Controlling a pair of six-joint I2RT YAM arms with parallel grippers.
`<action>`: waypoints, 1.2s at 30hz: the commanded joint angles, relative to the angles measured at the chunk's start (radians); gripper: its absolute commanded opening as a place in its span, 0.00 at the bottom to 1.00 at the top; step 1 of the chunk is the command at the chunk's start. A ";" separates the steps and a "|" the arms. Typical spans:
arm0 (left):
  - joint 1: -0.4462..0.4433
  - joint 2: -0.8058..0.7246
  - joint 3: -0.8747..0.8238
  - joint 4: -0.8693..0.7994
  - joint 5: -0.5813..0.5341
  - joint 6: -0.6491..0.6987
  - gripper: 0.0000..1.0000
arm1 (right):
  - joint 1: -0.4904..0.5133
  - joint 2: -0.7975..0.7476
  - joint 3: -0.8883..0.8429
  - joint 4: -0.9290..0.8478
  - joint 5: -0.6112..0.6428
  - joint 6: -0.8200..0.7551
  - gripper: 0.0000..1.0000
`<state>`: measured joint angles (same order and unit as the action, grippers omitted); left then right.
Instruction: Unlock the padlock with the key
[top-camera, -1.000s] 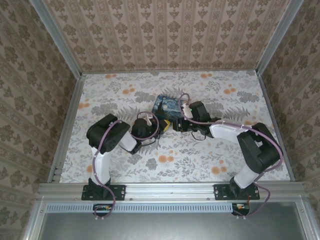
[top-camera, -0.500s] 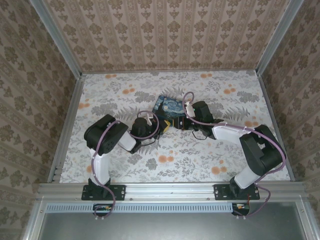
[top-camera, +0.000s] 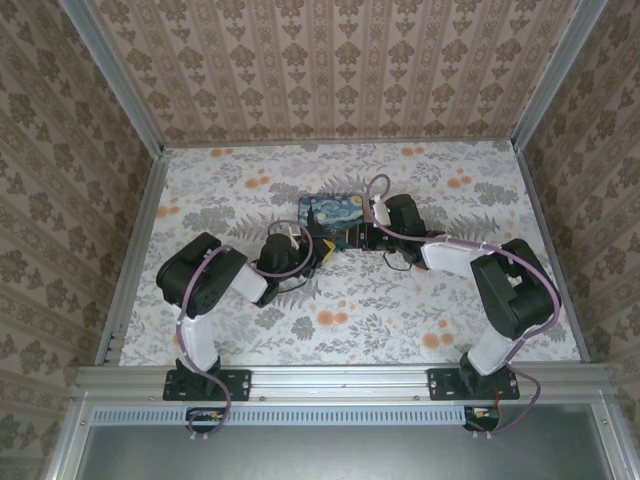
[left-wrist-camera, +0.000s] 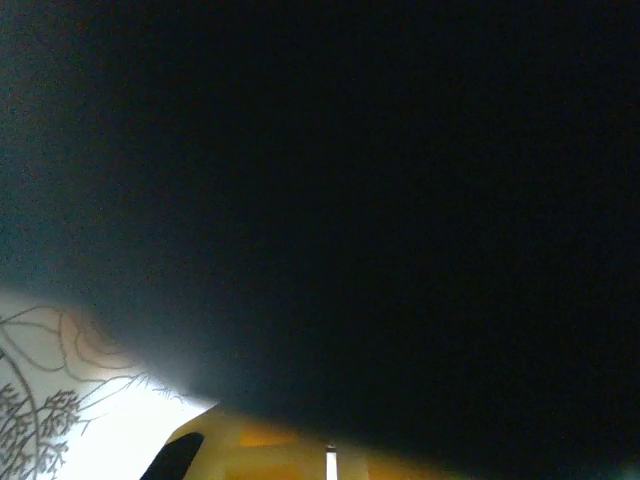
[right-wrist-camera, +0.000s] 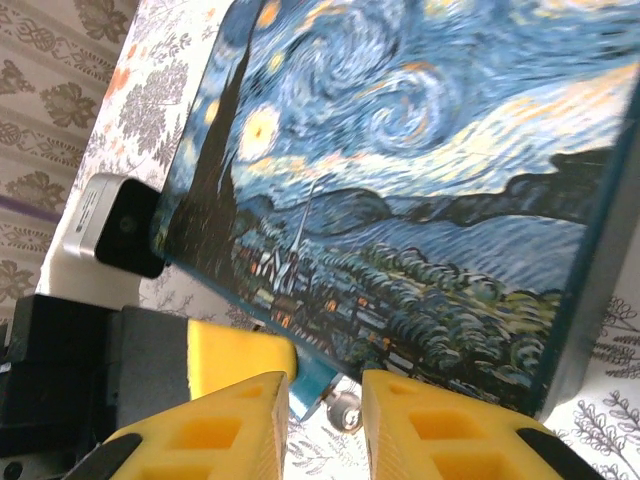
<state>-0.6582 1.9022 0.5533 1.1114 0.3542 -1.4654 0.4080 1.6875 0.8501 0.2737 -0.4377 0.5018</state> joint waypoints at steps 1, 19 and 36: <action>-0.031 -0.035 -0.015 -0.006 0.147 0.031 0.00 | -0.009 0.056 0.024 -0.027 0.062 -0.003 0.29; -0.038 -0.043 0.016 -0.084 0.169 0.044 0.00 | 0.022 -0.105 -0.071 -0.082 0.087 -0.079 0.38; -0.036 -0.045 0.028 -0.114 0.165 0.054 0.00 | 0.187 -0.113 -0.087 -0.220 0.295 -0.279 0.47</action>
<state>-0.6735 1.8816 0.5720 1.0317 0.4423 -1.4353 0.5755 1.5719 0.7769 0.1410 -0.2039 0.2779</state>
